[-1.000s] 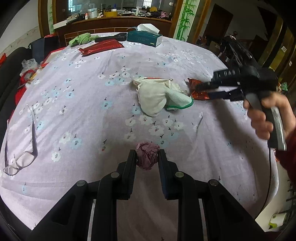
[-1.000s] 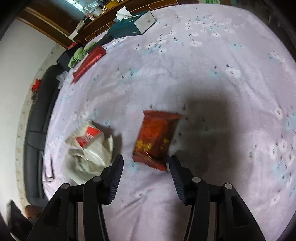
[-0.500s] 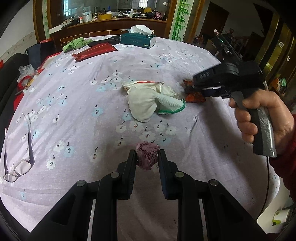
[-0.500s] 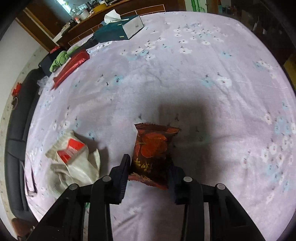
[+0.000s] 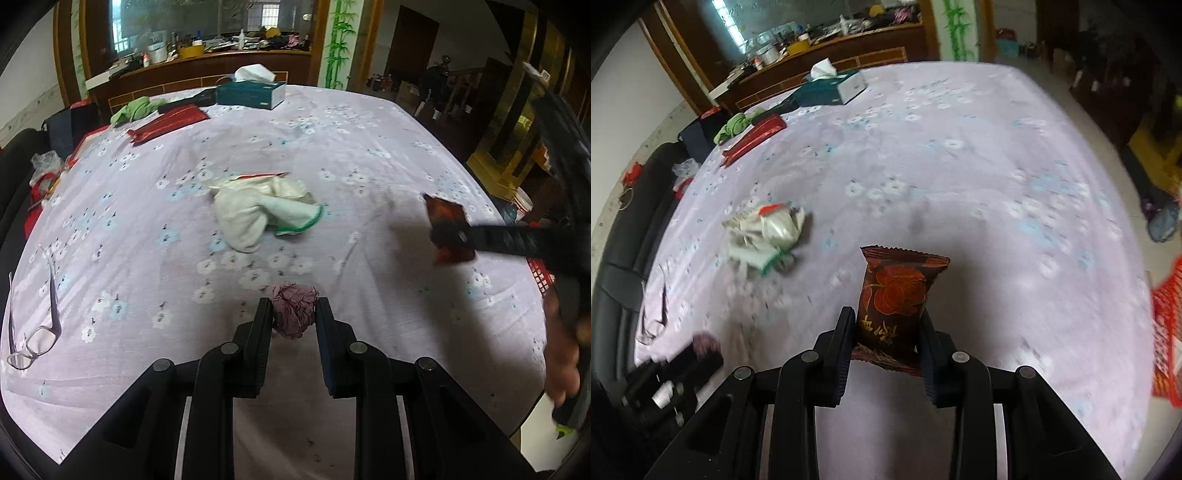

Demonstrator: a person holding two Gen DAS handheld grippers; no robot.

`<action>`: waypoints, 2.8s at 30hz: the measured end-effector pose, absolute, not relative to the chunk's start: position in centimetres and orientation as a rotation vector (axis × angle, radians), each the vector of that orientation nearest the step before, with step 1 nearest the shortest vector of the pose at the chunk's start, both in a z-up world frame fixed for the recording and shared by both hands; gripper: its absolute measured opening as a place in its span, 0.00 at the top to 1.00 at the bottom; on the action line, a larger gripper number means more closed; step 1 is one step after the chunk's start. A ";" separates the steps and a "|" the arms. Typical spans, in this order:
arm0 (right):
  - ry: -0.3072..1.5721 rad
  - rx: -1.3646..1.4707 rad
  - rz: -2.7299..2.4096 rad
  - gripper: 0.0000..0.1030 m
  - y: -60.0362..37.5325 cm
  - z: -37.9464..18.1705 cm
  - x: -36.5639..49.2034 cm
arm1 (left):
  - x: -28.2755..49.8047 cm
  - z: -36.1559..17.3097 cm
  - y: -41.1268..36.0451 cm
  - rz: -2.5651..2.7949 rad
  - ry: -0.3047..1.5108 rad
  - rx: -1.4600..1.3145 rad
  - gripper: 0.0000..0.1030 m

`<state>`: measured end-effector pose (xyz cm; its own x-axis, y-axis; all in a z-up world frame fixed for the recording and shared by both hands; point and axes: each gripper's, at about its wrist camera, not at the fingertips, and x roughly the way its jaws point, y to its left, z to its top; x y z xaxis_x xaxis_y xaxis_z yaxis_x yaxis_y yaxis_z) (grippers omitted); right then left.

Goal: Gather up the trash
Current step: 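Lift red snack packet with right gripper while left gripper holds pink tissue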

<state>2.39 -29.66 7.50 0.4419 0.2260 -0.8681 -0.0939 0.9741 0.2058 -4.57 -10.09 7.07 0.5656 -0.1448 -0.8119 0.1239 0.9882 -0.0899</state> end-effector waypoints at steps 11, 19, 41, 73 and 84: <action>1.039 0.084 0.079 0.67 -33.8 8.9 -4.3 | -5.9 8.5 -14.7 -0.246 0.924 0.038 0.78; 1.001 0.078 0.035 0.67 -36.1 10.0 -6.5 | -6.7 9.2 -17.5 -0.295 0.907 0.077 0.78; 0.962 0.087 0.008 0.67 -38.2 11.4 -6.9 | -6.2 10.2 -20.4 -0.338 0.878 0.111 0.78; 0.931 -0.004 -0.006 0.67 -37.1 12.2 -6.9 | -6.5 10.7 -19.9 -0.305 0.869 0.097 0.78; 0.921 -0.024 -0.007 0.67 -36.7 12.4 -7.2 | -6.9 11.2 -19.4 -0.293 0.863 0.099 0.78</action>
